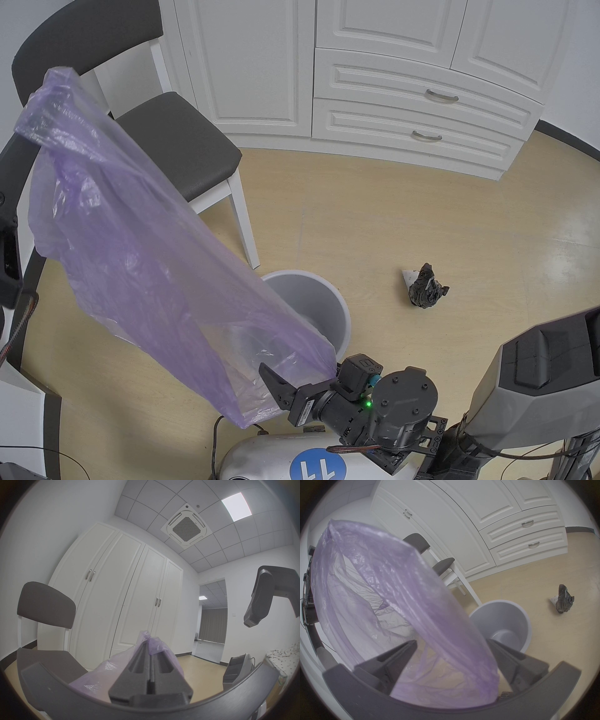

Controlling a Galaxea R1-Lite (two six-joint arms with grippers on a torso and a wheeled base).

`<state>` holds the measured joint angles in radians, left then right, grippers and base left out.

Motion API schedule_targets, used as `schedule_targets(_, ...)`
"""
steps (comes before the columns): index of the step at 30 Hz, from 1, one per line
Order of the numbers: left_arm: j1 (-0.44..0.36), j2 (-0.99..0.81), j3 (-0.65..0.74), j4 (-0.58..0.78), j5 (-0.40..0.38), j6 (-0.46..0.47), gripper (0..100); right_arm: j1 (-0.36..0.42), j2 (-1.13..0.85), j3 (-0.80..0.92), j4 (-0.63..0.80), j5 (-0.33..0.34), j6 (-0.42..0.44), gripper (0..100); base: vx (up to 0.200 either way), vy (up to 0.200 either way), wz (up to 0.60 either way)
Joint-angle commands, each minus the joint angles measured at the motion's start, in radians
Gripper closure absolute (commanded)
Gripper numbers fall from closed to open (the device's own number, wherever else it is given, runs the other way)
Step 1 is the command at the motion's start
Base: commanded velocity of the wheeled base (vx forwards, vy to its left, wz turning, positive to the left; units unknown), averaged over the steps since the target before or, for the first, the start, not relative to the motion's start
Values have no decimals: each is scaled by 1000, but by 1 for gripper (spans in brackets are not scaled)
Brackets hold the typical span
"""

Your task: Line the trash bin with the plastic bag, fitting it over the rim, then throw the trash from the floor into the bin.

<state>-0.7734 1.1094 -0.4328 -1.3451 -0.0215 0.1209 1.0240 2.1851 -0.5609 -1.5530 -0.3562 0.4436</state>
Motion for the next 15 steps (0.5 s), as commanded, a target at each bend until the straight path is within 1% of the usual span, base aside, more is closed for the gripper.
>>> schedule_targets(1,0,0,2,0,0,0,100,1,-1,-2,-18,-1,0,100,0,0,0)
schedule_targets(6,0,1,3,0,0,0,100,-10,-36,12,-18,-6,-23,100,0,0,0)
schedule_targets(8,0,3,5,0,-2,0,100,-16,-57,21,-18,-6,-56,100,0,0,0)
schedule_targets(9,0,3,5,0,-2,0,100,-16,-57,21,-18,-6,-56,100,0,0,0)
schedule_targets(10,0,3,9,1,-2,0,100,-27,-74,33,-18,-6,-85,100,0,0,0)
schedule_targets(14,0,14,14,1,-2,2,100,-36,-105,47,-18,-6,-114,100,0,0,0)
schedule_targets(15,0,23,17,1,-2,2,100,-47,-123,56,-18,-6,-132,100,0,0,0)
